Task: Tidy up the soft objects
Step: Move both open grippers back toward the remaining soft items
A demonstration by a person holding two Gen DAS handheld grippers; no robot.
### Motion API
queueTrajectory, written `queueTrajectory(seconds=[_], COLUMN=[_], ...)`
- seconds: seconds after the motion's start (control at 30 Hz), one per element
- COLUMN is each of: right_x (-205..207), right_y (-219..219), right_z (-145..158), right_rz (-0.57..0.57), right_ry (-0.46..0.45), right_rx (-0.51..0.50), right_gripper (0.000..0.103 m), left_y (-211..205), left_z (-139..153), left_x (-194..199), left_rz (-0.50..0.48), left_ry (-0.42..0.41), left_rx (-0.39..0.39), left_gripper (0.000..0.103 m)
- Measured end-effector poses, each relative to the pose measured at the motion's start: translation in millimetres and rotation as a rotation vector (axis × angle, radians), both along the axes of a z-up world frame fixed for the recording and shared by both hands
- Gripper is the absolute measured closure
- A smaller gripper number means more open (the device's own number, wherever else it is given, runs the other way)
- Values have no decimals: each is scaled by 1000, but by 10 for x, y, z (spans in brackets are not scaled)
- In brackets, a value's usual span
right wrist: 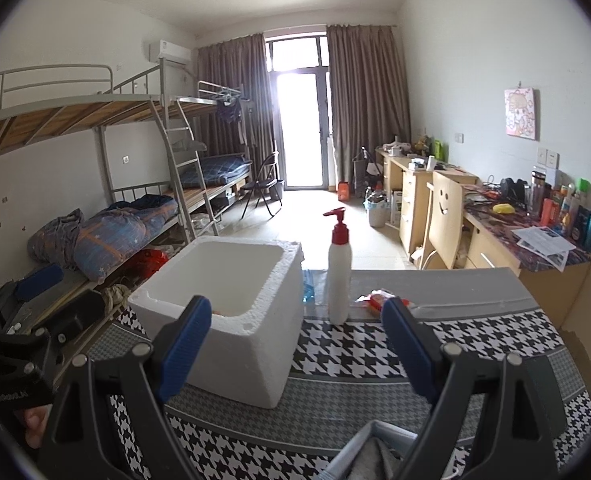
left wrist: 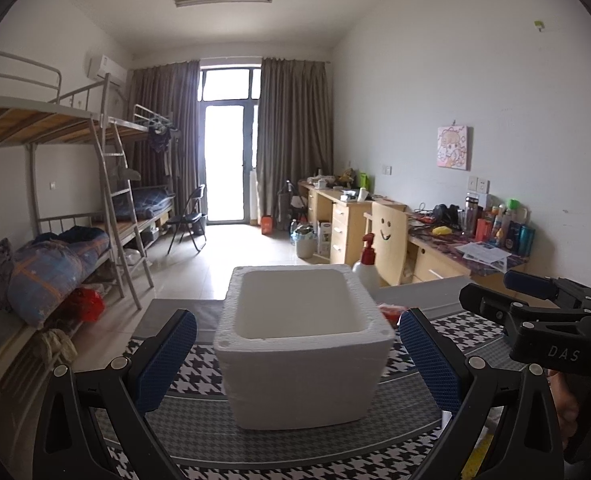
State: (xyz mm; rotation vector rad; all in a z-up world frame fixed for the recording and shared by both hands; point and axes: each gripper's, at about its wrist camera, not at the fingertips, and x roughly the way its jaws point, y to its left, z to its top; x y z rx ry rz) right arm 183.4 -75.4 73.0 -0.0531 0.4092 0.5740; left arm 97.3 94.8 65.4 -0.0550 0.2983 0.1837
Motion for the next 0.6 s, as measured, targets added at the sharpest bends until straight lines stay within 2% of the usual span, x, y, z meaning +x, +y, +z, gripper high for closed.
queueTrajectory(seconds=[0.6], right_x=[-118], right_y=[-345], right_z=[-20], right_rz=[-72], right_ry=[-19], right_rx=[5], right_gripper=[13], left_y=[-307], left_z=[-22], left_x=[-15], left_rz=[-97], left_ry=[3], left_rx=[1], left_gripper=[1])
